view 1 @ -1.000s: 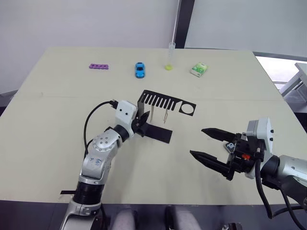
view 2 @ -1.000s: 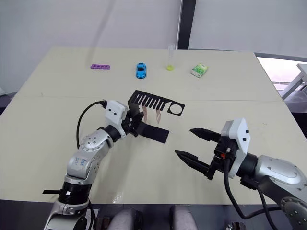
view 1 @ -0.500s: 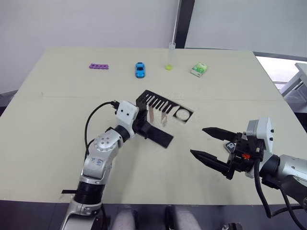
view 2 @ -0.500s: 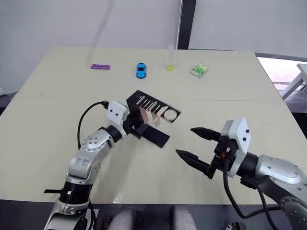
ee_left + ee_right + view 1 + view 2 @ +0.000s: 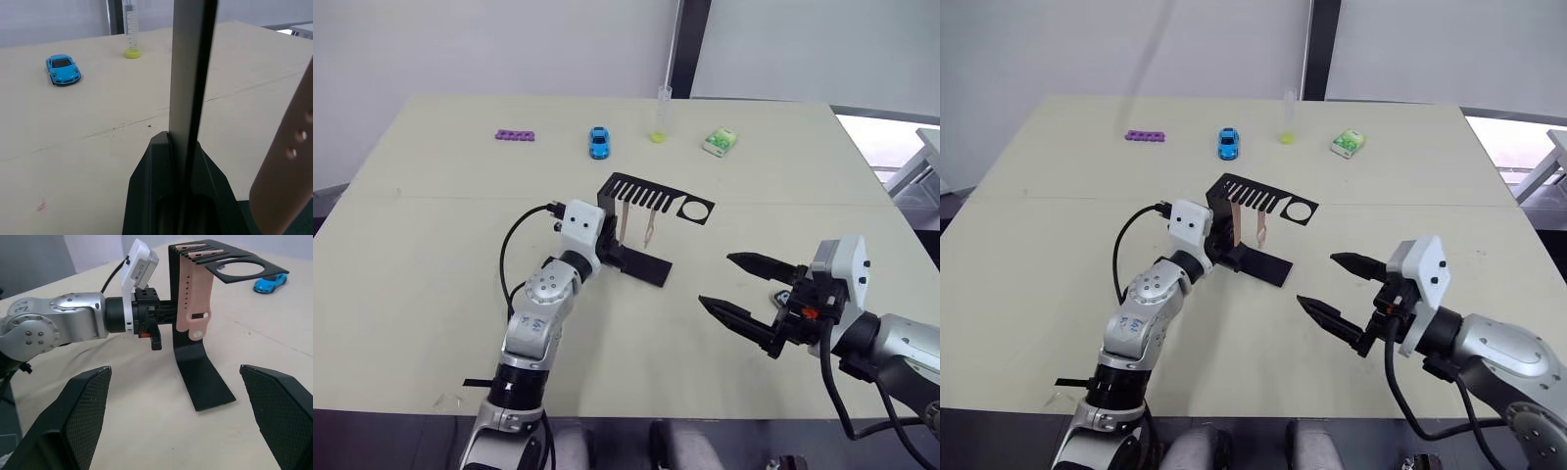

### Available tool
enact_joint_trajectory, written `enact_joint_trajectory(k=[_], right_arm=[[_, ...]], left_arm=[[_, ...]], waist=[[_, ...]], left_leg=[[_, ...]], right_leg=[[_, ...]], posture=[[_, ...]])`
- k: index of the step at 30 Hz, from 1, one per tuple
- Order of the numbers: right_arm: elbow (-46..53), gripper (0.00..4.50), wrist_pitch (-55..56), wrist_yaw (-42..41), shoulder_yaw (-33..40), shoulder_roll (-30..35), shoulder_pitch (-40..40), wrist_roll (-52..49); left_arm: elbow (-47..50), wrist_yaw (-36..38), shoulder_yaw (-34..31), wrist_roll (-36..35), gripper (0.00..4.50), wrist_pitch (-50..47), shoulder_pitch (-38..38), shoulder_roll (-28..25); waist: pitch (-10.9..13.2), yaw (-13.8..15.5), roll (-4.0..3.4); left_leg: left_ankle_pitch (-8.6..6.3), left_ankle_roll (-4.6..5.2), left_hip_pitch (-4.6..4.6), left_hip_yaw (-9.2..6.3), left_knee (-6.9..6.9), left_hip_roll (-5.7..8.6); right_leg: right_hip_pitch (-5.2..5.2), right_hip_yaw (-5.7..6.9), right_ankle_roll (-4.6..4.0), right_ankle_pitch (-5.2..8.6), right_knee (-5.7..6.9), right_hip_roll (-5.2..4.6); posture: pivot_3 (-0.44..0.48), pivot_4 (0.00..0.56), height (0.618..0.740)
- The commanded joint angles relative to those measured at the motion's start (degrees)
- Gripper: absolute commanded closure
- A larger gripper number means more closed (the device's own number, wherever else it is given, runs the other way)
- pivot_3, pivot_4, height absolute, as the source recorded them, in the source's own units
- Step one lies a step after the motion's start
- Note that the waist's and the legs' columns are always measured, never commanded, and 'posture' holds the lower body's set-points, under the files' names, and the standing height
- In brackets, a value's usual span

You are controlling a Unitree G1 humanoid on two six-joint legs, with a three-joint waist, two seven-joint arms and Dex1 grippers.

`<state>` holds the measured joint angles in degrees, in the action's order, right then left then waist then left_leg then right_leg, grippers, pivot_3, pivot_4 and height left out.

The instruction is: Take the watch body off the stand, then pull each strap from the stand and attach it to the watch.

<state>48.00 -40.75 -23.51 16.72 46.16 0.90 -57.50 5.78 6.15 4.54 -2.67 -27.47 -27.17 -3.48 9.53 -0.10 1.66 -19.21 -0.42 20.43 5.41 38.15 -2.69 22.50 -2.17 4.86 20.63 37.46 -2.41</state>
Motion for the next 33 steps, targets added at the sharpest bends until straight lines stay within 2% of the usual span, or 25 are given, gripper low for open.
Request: enact_joint_trajectory(k=[1, 7, 12, 22, 25, 26, 33], right_arm=[[2.16, 0.00, -1.60, 7.72, -3.43, -1.96, -3.85, 2.37], [0.55, 0.00, -6.64, 21.69, -10.68, -10.32, -12.80, 5.55], [-1.69, 0.00, -9.55, 29.55, -14.87, -16.81, -17.02, 10.45], [-8.84, 0.00, -10.68, 35.35, -23.42, -28.08, -24.57, 24.26], [-11.30, 0.85, -10.30, 34.47, -24.14, -30.19, -26.77, 27.01], [-12.09, 1.30, -10.37, 34.32, -24.39, -30.86, -27.51, 27.80], [-15.49, 1.30, -9.39, 31.53, -26.54, -31.88, -29.53, 33.66]], left_arm=[[-1.53, -2.41, 0.58, 1.57, 4.45, 3.07, -4.28, 2.05], [-6.70, -4.46, 0.57, 1.86, 4.45, 4.83, -7.15, 5.19], [-7.14, -4.60, 0.80, 1.91, 4.45, 4.72, -6.94, 5.98], [-6.24, -4.74, 1.31, 2.45, 4.45, 4.04, -6.09, 6.00], [-5.88, -4.76, 1.53, 2.64, 4.50, 3.93, -5.85, 6.03], [-5.77, -4.77, 1.57, 2.66, 4.50, 3.77, -5.73, 6.08], [-6.96, -4.85, 1.45, 2.60, 4.50, 4.02, -6.08, 6.32]], waist=[[0.00, 0.02, 0.00], [0.00, -0.06, 0.01], [0.00, -0.09, 0.00], [0.00, -0.18, -0.01], [0.00, -0.20, -0.01], [0.00, -0.21, -0.01], [-0.01, -0.31, -0.01]], left_leg=[[0.01, 0.01, 0.03, 0.00, 0.03, 0.02], [0.03, -0.02, 0.19, 0.00, -0.01, 0.00], [0.06, -0.03, 0.25, 0.01, 0.02, -0.02], [0.11, -0.02, 0.26, 0.03, 0.02, 0.01], [0.11, -0.01, 0.28, 0.03, 0.03, 0.02], [0.11, -0.01, 0.28, 0.02, 0.03, 0.01], [0.11, -0.01, 0.31, 0.02, 0.03, 0.01]], right_leg=[[0.03, 0.00, 0.00, 0.00, 0.02, -0.01], [0.21, 0.02, 0.00, 0.00, 0.03, -0.01], [0.29, 0.04, 0.00, 0.00, 0.08, -0.04], [0.33, 0.08, 0.00, 0.00, 0.16, -0.08], [0.33, 0.11, 0.00, 0.00, 0.17, -0.09], [0.33, 0.12, 0.00, 0.00, 0.18, -0.09], [0.35, 0.14, 0.00, 0.00, 0.21, -0.10]], posture=[[0.000, 0.150, 0.740], [0.000, 0.150, 0.740], [0.000, 0.150, 0.740], [0.000, 0.150, 0.740], [0.000, 0.150, 0.740], [0.000, 0.150, 0.740], [0.000, 0.150, 0.740]])
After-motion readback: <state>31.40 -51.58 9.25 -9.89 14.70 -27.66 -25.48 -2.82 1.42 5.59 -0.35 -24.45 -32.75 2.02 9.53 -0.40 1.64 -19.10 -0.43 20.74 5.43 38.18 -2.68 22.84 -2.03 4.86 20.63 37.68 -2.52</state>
